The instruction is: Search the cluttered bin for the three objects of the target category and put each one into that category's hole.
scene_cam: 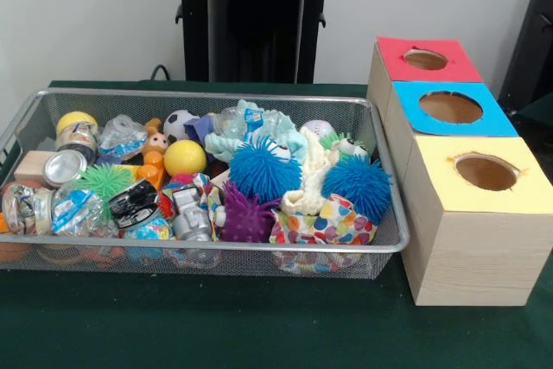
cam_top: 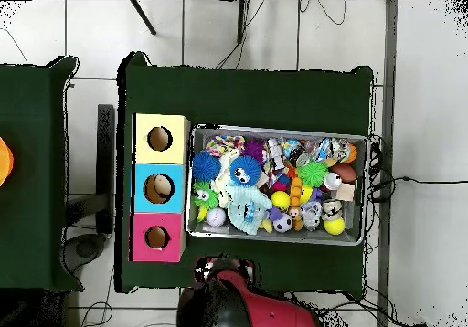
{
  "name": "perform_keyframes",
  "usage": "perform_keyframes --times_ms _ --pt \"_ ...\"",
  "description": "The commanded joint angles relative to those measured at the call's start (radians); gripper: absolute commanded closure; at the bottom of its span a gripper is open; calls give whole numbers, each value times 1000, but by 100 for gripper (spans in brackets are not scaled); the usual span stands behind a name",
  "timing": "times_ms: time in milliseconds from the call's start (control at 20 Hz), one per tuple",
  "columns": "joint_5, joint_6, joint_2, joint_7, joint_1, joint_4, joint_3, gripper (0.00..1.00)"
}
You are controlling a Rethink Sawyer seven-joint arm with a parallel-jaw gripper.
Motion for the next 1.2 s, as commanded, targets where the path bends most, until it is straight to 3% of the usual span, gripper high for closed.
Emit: perform_keyframes --times_ms 50,600,1100,1150,1200 --pt "-124 -94 80 -82 -106 96 147 100" --pt "-228 -185 178 38 -86 71 128 100" --pt "-245 -163 200 86 -72 63 109 100" --pt "-248 -159 200 88 -69 60 106 0" --pt "-260 -158 199 82 -69 61 99 0"
